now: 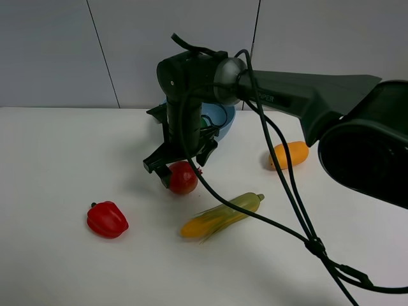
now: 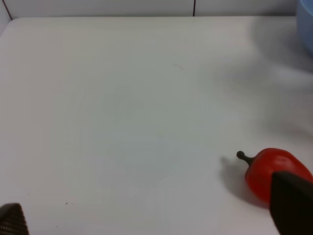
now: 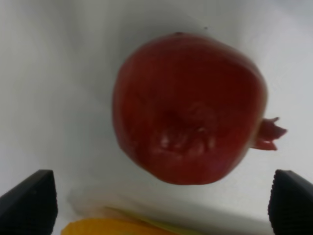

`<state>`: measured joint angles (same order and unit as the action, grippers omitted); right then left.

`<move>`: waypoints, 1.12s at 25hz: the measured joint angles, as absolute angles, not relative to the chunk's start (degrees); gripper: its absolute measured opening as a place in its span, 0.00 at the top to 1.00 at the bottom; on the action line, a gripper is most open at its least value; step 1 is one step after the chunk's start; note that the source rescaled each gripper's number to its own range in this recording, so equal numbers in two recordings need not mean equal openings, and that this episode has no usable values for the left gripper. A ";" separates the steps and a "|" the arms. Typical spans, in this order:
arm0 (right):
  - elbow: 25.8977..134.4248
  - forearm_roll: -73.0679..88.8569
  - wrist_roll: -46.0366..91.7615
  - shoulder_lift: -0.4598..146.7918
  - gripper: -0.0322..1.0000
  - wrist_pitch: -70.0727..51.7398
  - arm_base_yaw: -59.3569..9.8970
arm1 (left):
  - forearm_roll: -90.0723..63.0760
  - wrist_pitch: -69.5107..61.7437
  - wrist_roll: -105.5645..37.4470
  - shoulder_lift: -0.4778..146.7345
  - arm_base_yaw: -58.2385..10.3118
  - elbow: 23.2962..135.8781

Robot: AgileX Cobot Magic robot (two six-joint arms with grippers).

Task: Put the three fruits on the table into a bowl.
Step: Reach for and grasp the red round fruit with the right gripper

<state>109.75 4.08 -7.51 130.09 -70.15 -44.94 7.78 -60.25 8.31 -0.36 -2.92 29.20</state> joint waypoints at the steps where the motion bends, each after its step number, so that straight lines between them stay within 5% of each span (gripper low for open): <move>1: 109.75 3.66 -7.57 130.09 0.35 -70.15 -44.81 | 7.78 -60.25 8.31 -0.36 -2.92 29.20; 28: 109.71 1.65 -7.50 136.40 0.38 -65.97 -44.58 | 7.78 -60.25 8.31 -0.36 -2.92 29.20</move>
